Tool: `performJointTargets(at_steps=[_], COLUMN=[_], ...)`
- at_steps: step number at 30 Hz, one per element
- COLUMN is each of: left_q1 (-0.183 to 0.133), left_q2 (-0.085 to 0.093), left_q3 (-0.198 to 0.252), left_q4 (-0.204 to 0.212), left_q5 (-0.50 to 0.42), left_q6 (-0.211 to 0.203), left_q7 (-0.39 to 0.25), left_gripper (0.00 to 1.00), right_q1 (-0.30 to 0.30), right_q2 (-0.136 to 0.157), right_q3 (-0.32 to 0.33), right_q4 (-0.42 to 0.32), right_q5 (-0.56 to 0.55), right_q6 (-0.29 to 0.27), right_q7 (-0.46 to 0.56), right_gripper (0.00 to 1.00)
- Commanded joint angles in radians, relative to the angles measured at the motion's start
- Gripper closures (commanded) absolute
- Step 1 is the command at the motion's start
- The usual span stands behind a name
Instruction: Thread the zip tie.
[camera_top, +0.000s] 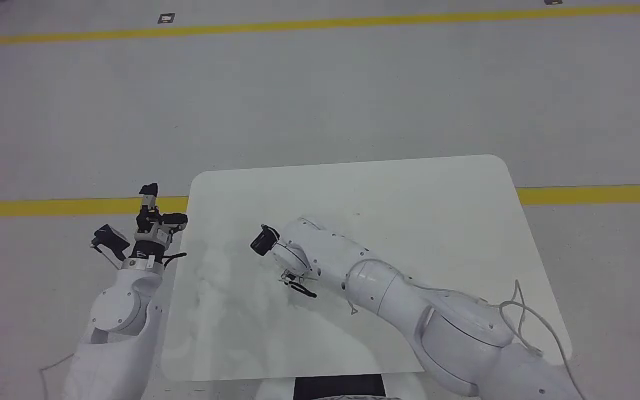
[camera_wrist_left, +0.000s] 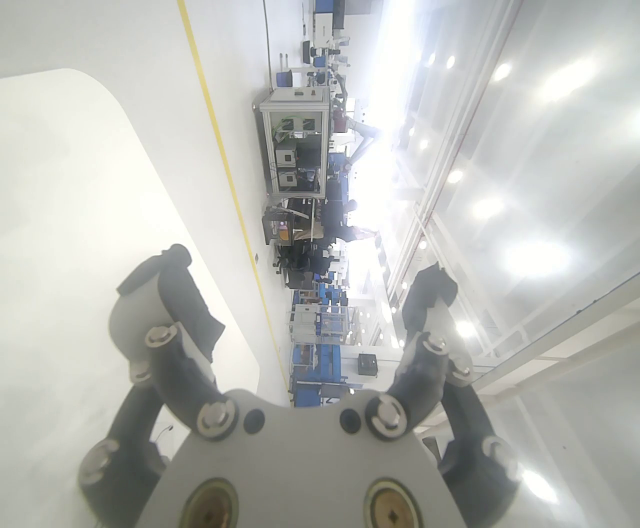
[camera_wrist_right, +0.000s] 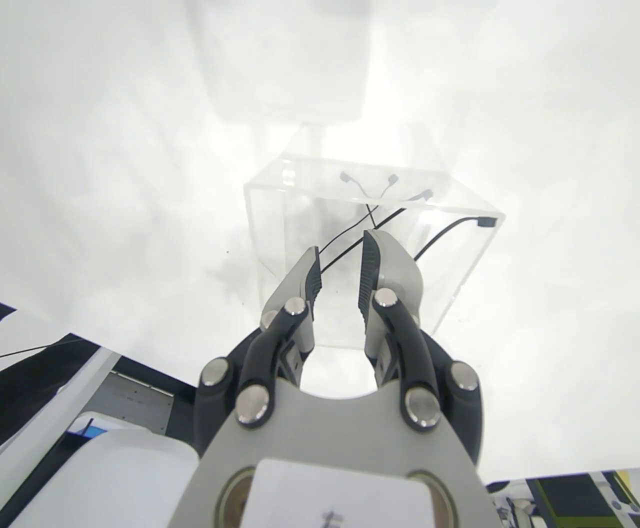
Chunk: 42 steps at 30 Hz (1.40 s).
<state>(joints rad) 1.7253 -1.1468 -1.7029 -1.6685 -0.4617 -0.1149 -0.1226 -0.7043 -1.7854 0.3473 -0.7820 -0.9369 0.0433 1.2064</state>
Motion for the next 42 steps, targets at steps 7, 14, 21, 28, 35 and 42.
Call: performJointTargets(at_steps=[7, 14, 21, 28, 35, 42], left_q1=[0.0, 0.0, 0.0, 0.0, 0.0, 0.0], left_q2=[0.0, 0.0, 0.0, 0.0, 0.0, 0.0], left_q3=[0.0, 0.0, 0.0, 0.0, 0.0, 0.0], left_q4=[0.0, 0.0, 0.0, 0.0, 0.0, 0.0], left_q5=[0.0, 0.0, 0.0, 0.0, 0.0, 0.0], left_q6=[0.0, 0.0, 0.0, 0.0, 0.0, 0.0], left_q7=[0.0, 0.0, 0.0, 0.0, 0.0, 0.0], left_gripper=[0.0, 0.0, 0.0, 0.0, 0.0, 0.0], right_q1=[0.003, 0.008, 0.011, 0.015, 0.0, -0.035], right_q2=[-0.019, -0.037, -0.05, -0.05, -0.025, 0.014], right_q3=[0.006, 0.012, 0.021, 0.038, 0.073, 0.13], right_q4=[0.039, 0.071, 0.097, 0.069, -0.011, -0.087], right_q5=[-0.012, -0.016, -0.023, -0.047, -0.078, -0.088], right_q6=[-0.01, -0.02, -0.025, -0.006, 0.004, -0.021], right_q7=[-0.006, -0.008, -0.012, 0.001, 0.042, 0.073], right_gripper=[0.82, 0.95, 1.0, 1.0, 1.0, 1.0])
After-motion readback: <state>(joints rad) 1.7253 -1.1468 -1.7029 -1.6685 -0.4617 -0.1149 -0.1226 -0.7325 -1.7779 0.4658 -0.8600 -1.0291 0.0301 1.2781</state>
